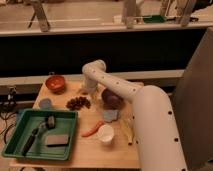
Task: Place grapes in purple bowl
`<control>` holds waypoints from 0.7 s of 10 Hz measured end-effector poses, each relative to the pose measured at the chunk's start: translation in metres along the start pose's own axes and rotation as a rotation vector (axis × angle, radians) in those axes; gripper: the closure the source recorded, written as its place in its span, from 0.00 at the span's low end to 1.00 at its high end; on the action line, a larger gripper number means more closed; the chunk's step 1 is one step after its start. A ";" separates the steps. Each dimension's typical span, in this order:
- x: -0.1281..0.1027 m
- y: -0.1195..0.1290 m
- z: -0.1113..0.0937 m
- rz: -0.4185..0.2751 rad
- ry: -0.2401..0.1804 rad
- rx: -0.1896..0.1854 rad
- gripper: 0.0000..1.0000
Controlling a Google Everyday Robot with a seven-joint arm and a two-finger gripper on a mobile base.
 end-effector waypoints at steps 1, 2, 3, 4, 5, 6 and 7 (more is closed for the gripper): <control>-0.003 0.000 0.008 0.003 -0.016 -0.001 0.20; -0.005 0.000 0.011 0.004 -0.024 0.000 0.20; -0.009 -0.003 0.012 0.008 -0.037 0.007 0.20; -0.012 -0.005 0.013 0.016 -0.048 0.013 0.20; -0.019 -0.010 0.013 0.025 -0.063 0.021 0.20; -0.024 -0.012 0.015 0.026 -0.070 0.016 0.20; -0.028 -0.015 0.017 0.027 -0.071 0.008 0.20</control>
